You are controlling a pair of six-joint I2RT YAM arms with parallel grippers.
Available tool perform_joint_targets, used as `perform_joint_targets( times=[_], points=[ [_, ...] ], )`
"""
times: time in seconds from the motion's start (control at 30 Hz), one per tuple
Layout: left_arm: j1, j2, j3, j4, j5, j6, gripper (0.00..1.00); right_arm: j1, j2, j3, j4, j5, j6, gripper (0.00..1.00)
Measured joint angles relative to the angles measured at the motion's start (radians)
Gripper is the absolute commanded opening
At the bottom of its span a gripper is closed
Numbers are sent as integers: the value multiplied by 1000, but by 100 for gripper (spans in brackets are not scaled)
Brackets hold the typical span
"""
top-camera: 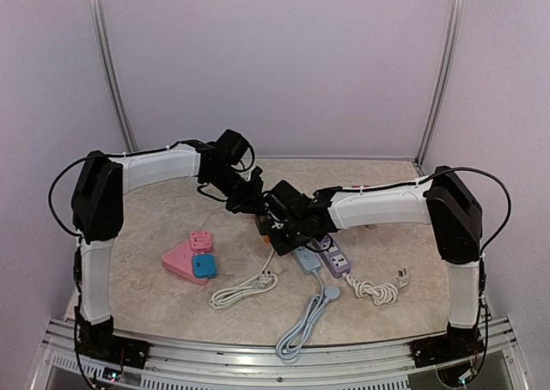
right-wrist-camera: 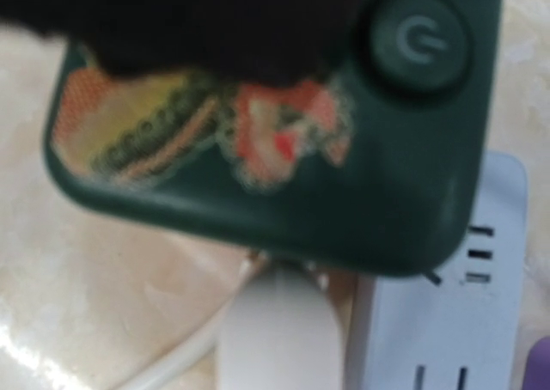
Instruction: Pull the plug off the socket
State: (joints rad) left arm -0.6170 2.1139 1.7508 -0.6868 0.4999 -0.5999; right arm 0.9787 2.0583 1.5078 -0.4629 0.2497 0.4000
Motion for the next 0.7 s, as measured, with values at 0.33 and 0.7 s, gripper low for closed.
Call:
perform_joint_targets(
  times=[0.33, 0.7],
  points=[
    [9, 14, -14, 48, 26, -38, 5, -29, -9, -37, 57, -37, -42, 4],
    [43, 3, -88, 158, 89, -97, 5, -40, -6, -31, 59, -70, -44, 1]
  ],
)
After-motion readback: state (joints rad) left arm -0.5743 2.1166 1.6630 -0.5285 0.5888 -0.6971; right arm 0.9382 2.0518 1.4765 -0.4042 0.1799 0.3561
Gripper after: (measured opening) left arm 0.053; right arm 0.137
